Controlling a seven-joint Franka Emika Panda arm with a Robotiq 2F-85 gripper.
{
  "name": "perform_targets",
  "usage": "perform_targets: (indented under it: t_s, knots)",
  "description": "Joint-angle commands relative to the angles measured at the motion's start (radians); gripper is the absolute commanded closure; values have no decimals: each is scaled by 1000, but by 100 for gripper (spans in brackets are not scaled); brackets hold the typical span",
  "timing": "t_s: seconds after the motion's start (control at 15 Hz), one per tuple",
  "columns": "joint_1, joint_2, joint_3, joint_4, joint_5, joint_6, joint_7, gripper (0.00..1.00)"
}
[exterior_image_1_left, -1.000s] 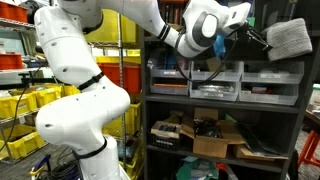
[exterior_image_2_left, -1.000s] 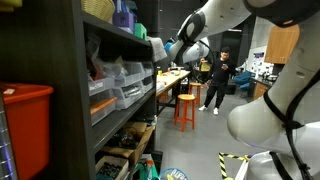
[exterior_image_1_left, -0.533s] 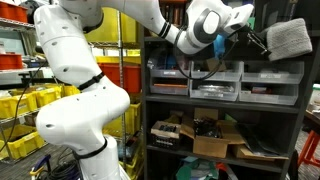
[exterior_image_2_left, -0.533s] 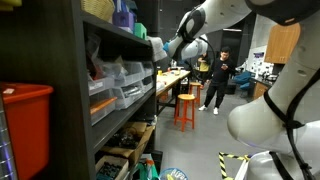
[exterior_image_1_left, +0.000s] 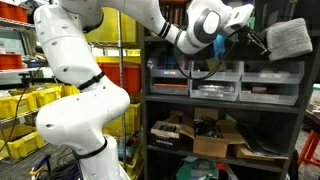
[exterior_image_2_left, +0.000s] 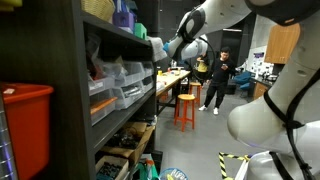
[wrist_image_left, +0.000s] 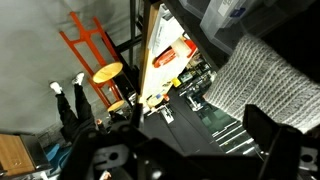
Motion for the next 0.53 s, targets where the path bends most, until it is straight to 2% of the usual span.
perform_targets:
  t_s: [0.0, 0.33, 0.47]
  knots:
    - [-6, 13, -2, 4, -4, 36, -6, 0]
    - [-53, 103, -13, 47, -41, 246, -69, 0]
    - [-43, 164, -36, 80, -71, 281, -111, 0]
